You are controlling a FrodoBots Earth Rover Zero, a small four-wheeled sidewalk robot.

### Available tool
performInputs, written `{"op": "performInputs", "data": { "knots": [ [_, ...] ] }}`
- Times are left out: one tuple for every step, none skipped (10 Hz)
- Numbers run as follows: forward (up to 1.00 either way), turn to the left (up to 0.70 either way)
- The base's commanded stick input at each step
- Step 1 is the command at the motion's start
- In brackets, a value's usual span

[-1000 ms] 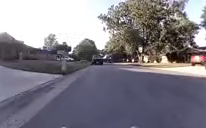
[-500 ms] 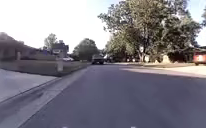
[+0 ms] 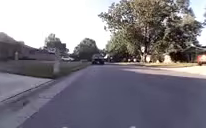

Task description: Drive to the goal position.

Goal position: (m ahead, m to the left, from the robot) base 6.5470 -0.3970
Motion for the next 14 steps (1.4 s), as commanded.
{"op": "performInputs", "data": {
  "knots": [
    [1.00, 0.00],
    [1.00, 0.00],
    [1.00, 0.00],
    [1.00, 0.00],
    [1.00, 0.00],
    [1.00, 0.00],
    [1.00, 0.00],
    [1.00, 0.00],
    [1.00, 0.00],
    [1.00, 0.00],
    [1.00, 0.00],
    [1.00, 0.00],
    [1.00, 0.00],
    [1.00, 0.00]
  ]
}}
